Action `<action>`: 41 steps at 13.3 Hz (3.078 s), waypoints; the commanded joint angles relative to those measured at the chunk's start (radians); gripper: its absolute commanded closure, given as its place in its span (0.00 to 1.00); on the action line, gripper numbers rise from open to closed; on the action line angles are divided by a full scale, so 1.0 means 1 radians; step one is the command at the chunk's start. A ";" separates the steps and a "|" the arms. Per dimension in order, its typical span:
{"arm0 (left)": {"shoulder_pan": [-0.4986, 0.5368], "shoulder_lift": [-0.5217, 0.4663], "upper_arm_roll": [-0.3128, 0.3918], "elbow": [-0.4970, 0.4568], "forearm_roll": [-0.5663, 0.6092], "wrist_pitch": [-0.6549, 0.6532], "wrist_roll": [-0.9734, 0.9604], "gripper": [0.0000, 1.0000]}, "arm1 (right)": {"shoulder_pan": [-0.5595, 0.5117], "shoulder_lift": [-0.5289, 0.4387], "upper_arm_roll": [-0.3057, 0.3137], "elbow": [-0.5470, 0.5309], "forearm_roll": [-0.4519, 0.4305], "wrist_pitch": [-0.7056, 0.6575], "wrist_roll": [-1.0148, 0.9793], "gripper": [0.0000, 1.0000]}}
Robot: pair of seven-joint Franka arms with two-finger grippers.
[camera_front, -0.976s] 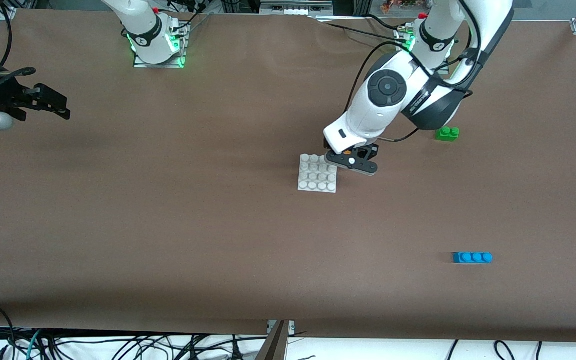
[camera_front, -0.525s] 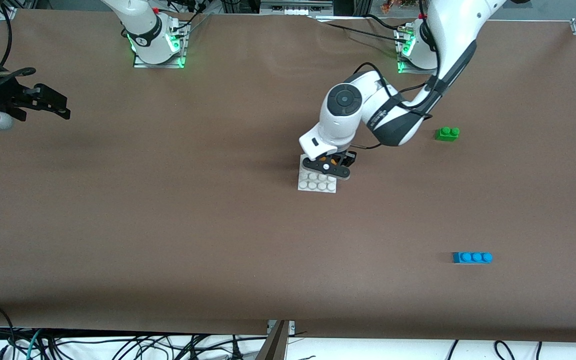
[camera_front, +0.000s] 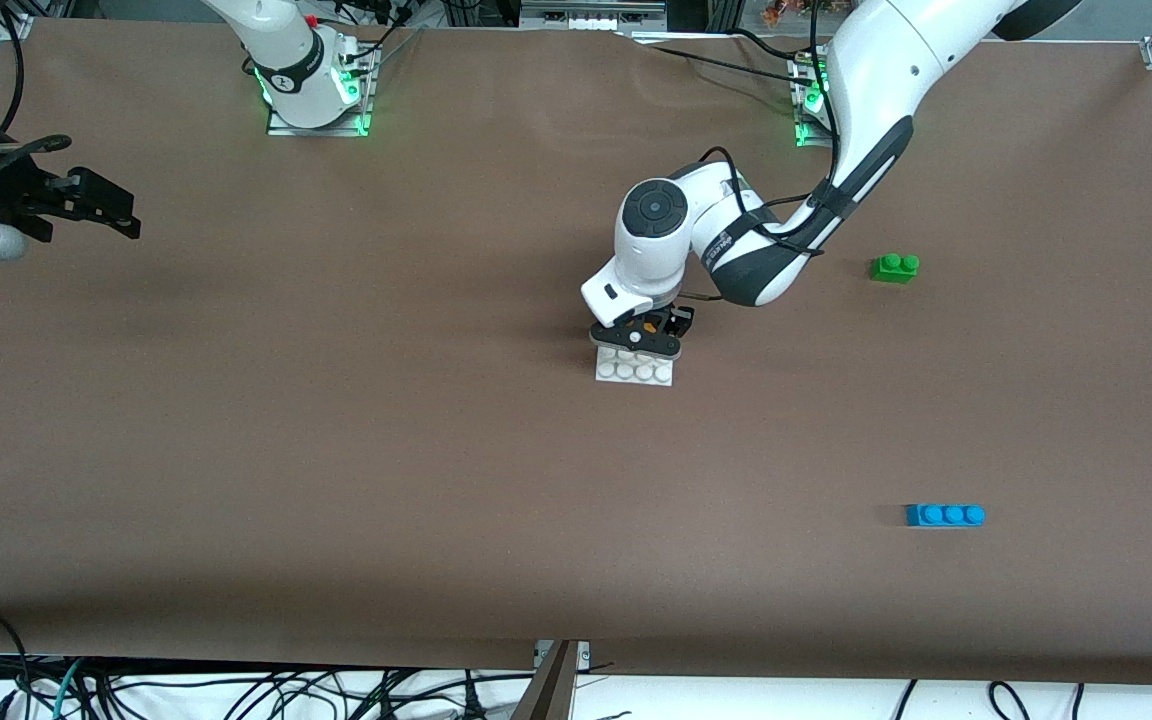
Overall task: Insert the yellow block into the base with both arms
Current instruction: 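Carry the yellow brick with the left gripper above the white plate, then lower the yellow brick onto the plate studs with the left gripper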
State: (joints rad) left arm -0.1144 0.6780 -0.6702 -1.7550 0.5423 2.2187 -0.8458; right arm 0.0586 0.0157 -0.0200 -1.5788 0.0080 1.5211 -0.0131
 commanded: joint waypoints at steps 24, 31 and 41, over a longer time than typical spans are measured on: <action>-0.025 0.061 0.006 0.016 0.036 0.036 -0.038 0.76 | 0.000 0.001 0.000 0.022 0.017 -0.021 -0.005 0.00; -0.025 0.063 0.006 0.019 0.036 0.036 -0.027 0.76 | 0.000 0.001 0.000 0.023 0.017 -0.019 -0.005 0.00; -0.016 0.067 0.004 0.011 0.038 0.073 -0.041 0.79 | 0.000 0.001 0.000 0.022 0.017 -0.021 -0.007 0.00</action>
State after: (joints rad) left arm -0.1286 0.7116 -0.6660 -1.7545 0.5488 2.2398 -0.8746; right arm 0.0586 0.0157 -0.0192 -1.5788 0.0088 1.5210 -0.0131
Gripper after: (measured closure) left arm 0.366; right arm 0.000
